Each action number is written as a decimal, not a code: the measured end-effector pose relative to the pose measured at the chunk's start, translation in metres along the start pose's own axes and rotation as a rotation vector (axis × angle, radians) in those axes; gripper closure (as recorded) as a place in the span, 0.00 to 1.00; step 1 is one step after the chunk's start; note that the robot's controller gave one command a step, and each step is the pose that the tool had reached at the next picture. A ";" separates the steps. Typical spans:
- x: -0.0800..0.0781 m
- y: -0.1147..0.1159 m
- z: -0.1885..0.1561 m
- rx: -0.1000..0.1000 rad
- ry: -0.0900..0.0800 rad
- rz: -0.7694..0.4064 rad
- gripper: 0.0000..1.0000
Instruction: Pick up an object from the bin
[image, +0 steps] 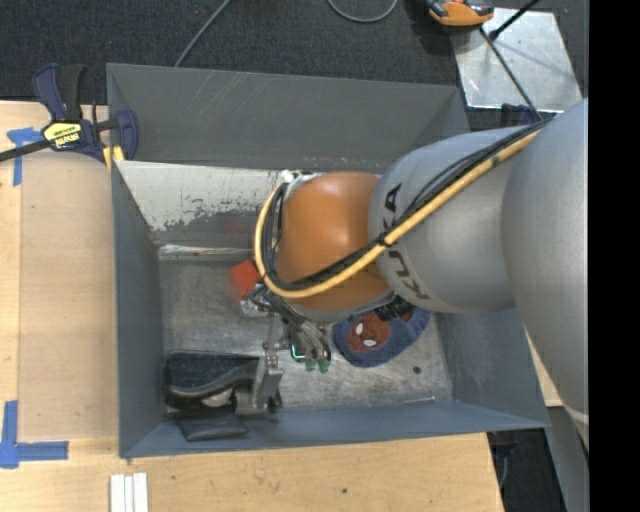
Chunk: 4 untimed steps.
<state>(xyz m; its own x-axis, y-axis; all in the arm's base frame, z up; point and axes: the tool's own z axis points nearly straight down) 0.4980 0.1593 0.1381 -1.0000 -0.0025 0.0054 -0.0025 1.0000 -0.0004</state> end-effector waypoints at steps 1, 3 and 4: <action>0.001 0.005 0.066 -0.002 -0.015 -0.103 0.00; -0.015 -0.016 -0.047 0.001 -0.011 -0.128 1.00; -0.075 -0.073 -0.094 0.005 -0.009 -0.466 1.00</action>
Offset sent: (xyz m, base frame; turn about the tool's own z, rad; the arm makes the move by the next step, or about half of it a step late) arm -0.0054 0.0054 -0.0681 -0.1040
